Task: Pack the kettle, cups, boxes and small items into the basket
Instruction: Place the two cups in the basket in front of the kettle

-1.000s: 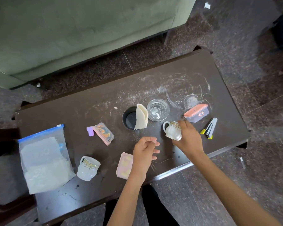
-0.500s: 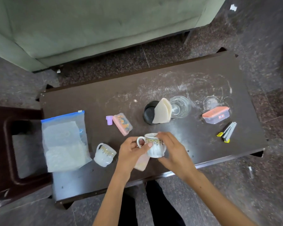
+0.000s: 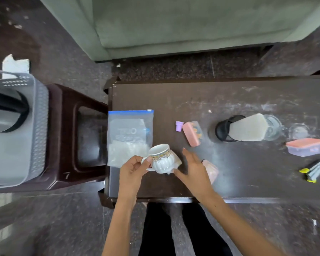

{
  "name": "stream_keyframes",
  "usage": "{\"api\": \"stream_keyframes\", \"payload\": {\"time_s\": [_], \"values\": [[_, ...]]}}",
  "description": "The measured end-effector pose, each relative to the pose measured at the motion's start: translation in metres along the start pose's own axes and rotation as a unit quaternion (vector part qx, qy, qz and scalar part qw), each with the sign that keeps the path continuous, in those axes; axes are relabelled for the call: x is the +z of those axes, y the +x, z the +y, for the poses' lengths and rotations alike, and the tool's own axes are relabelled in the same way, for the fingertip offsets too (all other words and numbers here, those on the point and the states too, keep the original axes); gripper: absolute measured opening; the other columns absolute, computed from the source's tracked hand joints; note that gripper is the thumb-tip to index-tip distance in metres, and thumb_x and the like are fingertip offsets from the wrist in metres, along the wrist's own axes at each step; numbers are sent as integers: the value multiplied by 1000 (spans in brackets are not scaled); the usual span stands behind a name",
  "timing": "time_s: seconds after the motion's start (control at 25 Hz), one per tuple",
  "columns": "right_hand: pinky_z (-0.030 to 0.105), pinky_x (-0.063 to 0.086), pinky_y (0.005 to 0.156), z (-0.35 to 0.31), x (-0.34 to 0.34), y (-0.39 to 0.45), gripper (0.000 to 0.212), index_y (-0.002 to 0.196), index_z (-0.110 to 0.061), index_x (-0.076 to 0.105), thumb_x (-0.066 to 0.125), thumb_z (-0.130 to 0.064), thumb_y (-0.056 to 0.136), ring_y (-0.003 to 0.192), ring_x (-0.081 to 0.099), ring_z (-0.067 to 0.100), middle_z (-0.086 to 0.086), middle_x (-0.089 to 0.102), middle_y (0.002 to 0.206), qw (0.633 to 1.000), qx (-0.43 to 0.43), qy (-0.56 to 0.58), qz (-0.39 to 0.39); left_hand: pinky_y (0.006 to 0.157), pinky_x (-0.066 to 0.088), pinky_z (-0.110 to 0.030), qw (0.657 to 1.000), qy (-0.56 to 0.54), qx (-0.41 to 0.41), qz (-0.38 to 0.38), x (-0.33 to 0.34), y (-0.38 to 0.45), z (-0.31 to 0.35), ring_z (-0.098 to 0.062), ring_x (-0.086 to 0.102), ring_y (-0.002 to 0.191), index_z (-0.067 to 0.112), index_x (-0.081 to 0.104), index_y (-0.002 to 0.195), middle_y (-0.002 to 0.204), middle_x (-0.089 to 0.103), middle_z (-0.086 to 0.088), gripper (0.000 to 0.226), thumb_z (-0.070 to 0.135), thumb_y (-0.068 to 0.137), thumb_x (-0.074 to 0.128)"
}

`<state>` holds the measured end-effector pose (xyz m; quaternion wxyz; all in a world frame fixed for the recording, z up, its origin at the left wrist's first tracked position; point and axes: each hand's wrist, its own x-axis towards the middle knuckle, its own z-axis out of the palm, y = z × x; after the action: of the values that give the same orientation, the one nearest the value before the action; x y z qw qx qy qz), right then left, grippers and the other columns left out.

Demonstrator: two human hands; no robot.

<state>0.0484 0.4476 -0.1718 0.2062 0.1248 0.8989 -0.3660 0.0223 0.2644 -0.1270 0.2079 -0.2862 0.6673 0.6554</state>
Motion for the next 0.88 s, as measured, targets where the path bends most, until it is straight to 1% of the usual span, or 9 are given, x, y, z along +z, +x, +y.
{"api": "stream_keyframes", "payload": {"time_s": [0.08,0.16,0.24,0.32,0.36,0.56,0.64,0.72,0.88], "values": [[33,46,92,-13,22,3,89,143,-12,32,77,-41,71,123,48,22,4,44,139,999,21,-39,-23,86,55,-32,1000,-5,2,10,-18,1,1,-19,62,78,-8,61,83,76,66,-16,25,16,85,66],[37,49,90,-24,41,6,94,142,-13,31,80,-40,67,120,49,25,5,45,136,997,47,-60,-21,84,55,-30,1000,-10,4,9,-34,1,2,-16,62,76,-5,61,78,71,66,-9,22,15,86,66],[39,50,83,-31,52,13,79,136,-12,39,77,-32,70,113,54,29,7,51,126,995,65,-76,7,83,55,-28,1000,-19,5,3,-46,2,2,-15,62,76,2,62,73,70,65,-8,20,16,86,66],[38,51,77,-35,51,18,60,123,-11,50,72,-23,68,103,58,31,9,58,114,993,73,-84,30,83,55,-29,1000,-18,3,-1,-57,2,1,-17,60,77,6,63,70,72,64,-11,21,19,86,66],[37,51,75,-37,49,18,56,118,-11,53,72,-20,66,99,59,32,10,60,111,993,74,-86,35,84,54,-30,1000,-16,3,-7,-63,3,1,-17,59,78,7,63,69,73,62,-13,22,20,86,66],[35,49,74,-55,27,-3,58,116,-14,55,73,-10,62,97,59,30,8,61,110,994,49,-43,91,89,54,-34,997,-33,-2,-69,-87,6,6,-18,64,92,3,56,77,89,65,-14,24,22,91,58],[31,44,69,-69,21,-10,54,113,-14,55,75,-11,63,94,58,29,6,61,107,993,37,-35,103,88,55,-34,996,-46,-10,-80,-93,5,10,-20,65,97,1,57,83,99,65,-18,25,24,92,57],[29,40,66,-86,18,-16,46,108,-16,55,74,-17,67,92,58,27,3,61,103,992,34,-58,109,86,55,-32,995,-54,-11,-84,-99,3,14,-21,65,99,-2,58,88,107,64,-21,28,26,92,56],[31,43,62,-126,7,-17,28,99,-18,56,68,-24,74,90,57,24,0,61,97,991,-13,-78,106,77,56,-25,995,-69,2,-75,-112,-3,28,-24,65,98,-10,56,94,110,60,-29,32,23,94,53]]}}
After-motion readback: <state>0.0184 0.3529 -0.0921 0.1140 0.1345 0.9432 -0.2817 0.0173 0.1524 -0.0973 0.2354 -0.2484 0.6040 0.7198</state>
